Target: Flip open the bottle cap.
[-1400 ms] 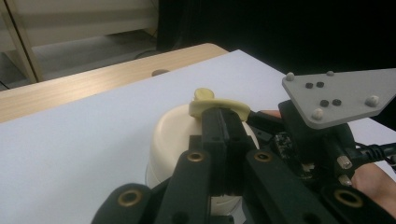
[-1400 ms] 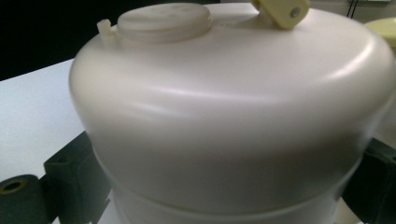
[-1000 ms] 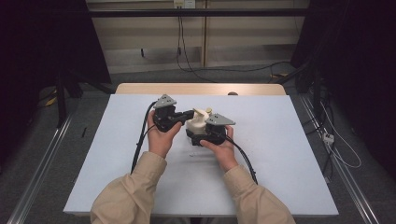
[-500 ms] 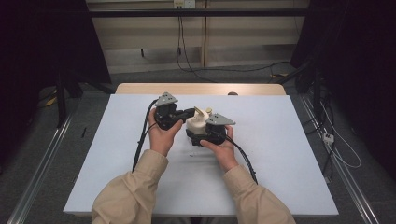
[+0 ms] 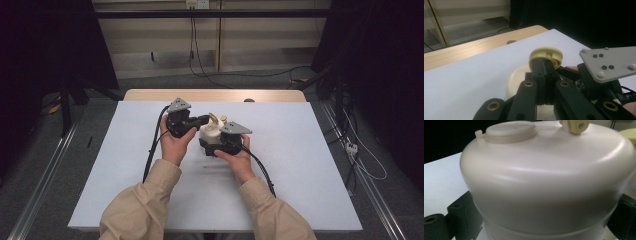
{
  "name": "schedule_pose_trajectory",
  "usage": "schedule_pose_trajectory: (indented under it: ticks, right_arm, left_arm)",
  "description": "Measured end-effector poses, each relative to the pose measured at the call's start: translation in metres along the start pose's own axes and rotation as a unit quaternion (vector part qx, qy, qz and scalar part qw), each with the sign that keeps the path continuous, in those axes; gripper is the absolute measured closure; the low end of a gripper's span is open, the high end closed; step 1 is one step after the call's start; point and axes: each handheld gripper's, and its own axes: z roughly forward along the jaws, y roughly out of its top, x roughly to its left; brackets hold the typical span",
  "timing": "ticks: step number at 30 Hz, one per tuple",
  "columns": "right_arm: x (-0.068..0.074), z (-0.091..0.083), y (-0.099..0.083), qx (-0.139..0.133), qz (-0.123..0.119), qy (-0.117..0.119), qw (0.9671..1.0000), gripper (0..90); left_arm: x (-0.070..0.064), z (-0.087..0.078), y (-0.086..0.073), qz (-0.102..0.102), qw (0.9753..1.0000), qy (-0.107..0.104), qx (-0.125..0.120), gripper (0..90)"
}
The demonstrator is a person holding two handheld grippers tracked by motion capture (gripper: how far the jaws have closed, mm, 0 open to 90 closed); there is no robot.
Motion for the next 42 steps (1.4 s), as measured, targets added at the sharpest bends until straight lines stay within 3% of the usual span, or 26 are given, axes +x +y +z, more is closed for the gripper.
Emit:
schedule_pose_trajectory:
  ticks: [17,42]
  right_arm:
    - [0.0,0.0,0.0,0.0,0.002,0.0,1.0,4.7]
    - [0.0,0.0,0.0,0.001,0.004,0.0,1.0,4.6]
  left_arm:
    - [0.002,0.002,0.002,0.0,1.0,0.007,-0.004,90.0]
    - [-0.003,0.011,0.006,0.002,1.0,-0.002,-0.006,90.0]
